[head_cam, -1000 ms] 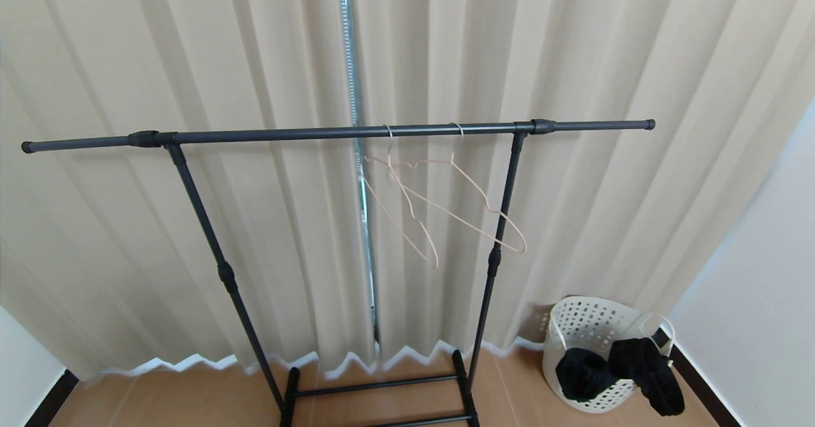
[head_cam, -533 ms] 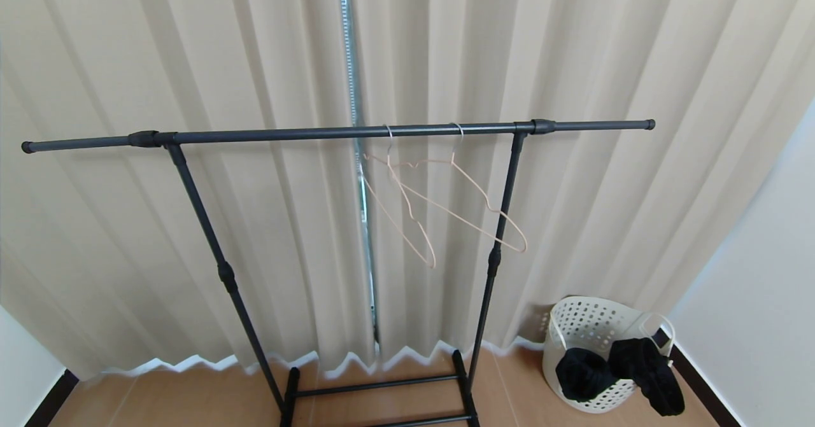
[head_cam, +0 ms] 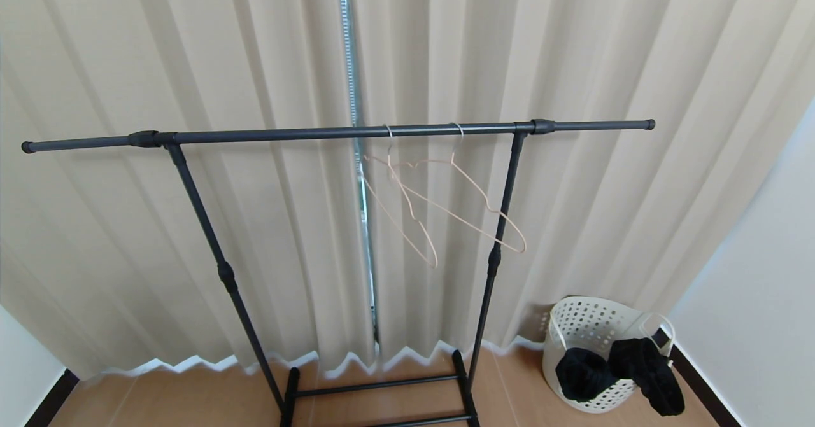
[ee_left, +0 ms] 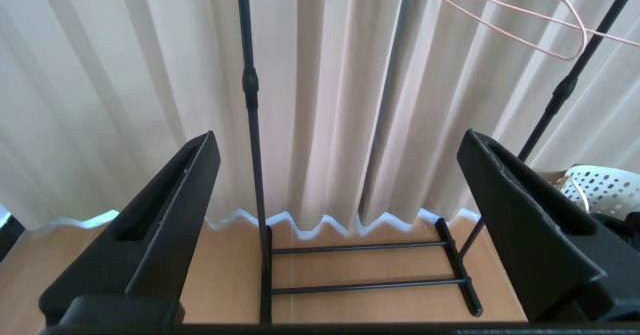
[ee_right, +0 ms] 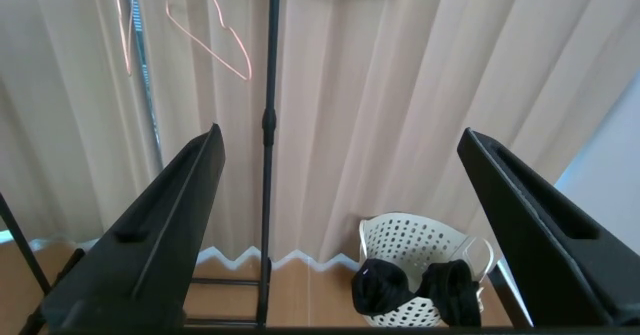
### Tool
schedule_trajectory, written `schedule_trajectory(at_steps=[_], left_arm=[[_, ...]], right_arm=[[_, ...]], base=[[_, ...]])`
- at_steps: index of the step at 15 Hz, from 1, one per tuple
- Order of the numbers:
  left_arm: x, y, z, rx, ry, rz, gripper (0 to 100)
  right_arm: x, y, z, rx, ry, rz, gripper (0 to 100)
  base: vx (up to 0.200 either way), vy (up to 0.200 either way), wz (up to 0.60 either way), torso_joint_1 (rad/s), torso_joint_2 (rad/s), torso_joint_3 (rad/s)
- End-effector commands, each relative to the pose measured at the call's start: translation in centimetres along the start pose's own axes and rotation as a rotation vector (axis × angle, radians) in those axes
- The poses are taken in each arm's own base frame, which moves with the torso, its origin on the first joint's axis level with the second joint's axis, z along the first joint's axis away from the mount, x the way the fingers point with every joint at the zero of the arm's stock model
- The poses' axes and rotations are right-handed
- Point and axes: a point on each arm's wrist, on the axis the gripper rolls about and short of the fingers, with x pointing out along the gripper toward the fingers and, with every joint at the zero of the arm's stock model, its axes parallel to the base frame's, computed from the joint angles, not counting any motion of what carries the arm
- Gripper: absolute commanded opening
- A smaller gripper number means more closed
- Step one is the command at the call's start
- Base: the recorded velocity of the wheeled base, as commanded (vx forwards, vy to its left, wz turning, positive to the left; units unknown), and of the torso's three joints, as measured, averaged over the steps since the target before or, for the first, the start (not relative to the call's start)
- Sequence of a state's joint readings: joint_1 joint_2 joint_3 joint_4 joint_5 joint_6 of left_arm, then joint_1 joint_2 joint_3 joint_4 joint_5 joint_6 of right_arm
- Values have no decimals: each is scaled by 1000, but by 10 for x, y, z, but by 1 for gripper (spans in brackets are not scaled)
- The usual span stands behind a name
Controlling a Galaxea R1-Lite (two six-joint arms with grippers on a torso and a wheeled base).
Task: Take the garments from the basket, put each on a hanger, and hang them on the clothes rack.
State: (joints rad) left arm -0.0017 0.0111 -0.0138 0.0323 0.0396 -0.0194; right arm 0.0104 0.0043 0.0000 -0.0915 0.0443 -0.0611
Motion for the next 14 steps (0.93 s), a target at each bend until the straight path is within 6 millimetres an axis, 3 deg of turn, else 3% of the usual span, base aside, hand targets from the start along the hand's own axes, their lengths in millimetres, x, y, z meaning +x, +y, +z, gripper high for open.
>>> schedule_trajectory(at_steps=[1,14], left_arm=[[0,0,0,-1,0,0,100],[0,0,0,-1,0,0,100]], right_arm=[[0,0,0,0,1,1,100],[0,0,0,6,-2,7,100]], base=[[0,0,0,0,0,0],[0,0,0,0,0,0]])
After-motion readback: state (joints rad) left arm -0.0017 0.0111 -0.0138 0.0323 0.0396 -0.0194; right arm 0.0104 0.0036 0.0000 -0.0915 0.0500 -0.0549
